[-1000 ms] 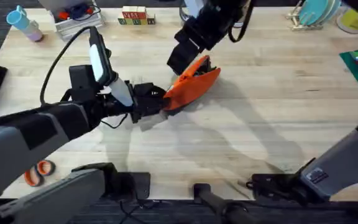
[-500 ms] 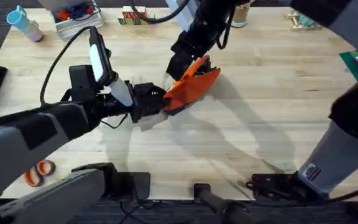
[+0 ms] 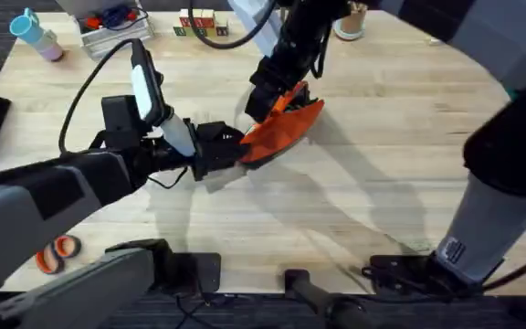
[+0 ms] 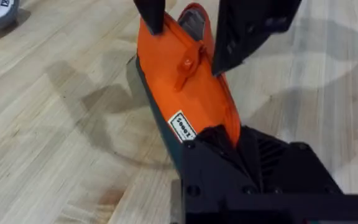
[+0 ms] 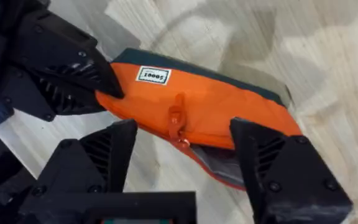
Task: Unzip the bag, pick up the pens from the table one at a time and place them inside, then zip the bag closed.
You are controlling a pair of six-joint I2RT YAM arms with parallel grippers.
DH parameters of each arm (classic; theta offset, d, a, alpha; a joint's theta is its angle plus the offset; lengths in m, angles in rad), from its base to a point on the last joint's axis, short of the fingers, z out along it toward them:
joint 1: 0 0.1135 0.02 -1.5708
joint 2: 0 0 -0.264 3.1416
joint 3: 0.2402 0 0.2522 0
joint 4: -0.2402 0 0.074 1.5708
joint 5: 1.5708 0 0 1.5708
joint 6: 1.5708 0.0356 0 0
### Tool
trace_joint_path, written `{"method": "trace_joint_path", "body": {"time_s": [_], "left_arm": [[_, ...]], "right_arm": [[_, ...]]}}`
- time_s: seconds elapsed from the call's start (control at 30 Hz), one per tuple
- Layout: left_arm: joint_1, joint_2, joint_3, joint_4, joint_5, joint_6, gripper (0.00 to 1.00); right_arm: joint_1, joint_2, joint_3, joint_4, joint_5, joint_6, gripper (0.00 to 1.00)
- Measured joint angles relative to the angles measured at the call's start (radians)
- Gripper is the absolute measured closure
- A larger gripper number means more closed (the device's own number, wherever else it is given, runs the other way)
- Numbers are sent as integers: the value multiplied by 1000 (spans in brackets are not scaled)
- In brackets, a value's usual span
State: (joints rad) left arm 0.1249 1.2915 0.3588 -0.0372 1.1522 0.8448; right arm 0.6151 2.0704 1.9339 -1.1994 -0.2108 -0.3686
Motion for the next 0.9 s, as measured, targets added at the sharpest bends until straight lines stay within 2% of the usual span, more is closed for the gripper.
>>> {"method": "trace_joint_path", "body": {"time_s": [0.1,0.27,0.4,0.9], "left_arm": [[0,0,0,0,0,0,960],[0,0,0,0,0,0,960],[0,0,0,-1,0,0,960],[0,0,0,-3,3,0,960]], "right_arm": [[0,21,0,-1,0,-2,155],[0,25,0,-1,-3,-3,295],[0,25,0,-11,-4,-4,365],[0,26,0,-40,-15,-4,515]]}}
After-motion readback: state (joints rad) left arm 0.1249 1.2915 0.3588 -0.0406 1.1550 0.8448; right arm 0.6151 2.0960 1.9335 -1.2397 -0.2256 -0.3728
